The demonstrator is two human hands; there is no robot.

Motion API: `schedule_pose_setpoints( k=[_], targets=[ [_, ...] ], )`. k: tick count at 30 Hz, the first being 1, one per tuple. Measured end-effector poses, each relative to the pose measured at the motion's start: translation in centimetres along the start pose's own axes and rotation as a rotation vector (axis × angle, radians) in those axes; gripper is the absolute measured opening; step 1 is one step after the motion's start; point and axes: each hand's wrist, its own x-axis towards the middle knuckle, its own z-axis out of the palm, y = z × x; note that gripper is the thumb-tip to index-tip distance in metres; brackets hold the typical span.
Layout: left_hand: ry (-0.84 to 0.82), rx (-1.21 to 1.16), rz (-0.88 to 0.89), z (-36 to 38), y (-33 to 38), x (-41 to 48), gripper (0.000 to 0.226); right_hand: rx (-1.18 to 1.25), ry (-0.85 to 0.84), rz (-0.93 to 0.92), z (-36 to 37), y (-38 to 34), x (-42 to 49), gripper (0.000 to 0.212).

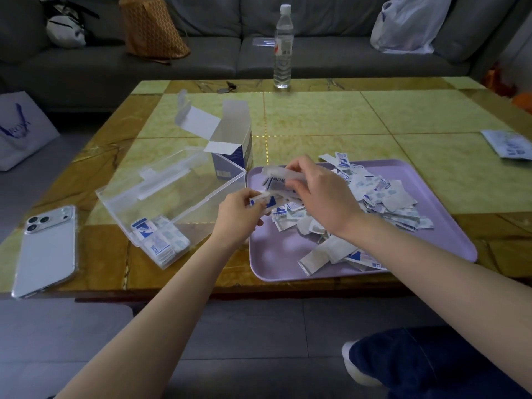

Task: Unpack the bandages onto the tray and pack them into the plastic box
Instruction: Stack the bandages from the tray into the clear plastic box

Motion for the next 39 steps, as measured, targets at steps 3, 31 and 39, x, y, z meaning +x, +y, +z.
schedule_pose_setpoints(
  k=[3, 31, 39],
  targets=[
    [0.052, 0.020, -0.011, -0.2, -0.5, 0.4, 0.020, -0.030, 0.000, 0.011, -0.5, 0.2, 0.4, 0.016],
    [-0.176, -0.284, -0.128, 0.3, 1.3, -0.5, 0.034, 0.317, -0.142, 0.472, 0.2, 1.8, 0.7, 0.021],
    [-0.147, -0.120, -0.076, 0.6, 0.5, -0.3, 0.019, 0.226, -0.291, 0.315, 0.7, 1.6, 0.1, 0.015]
  ],
)
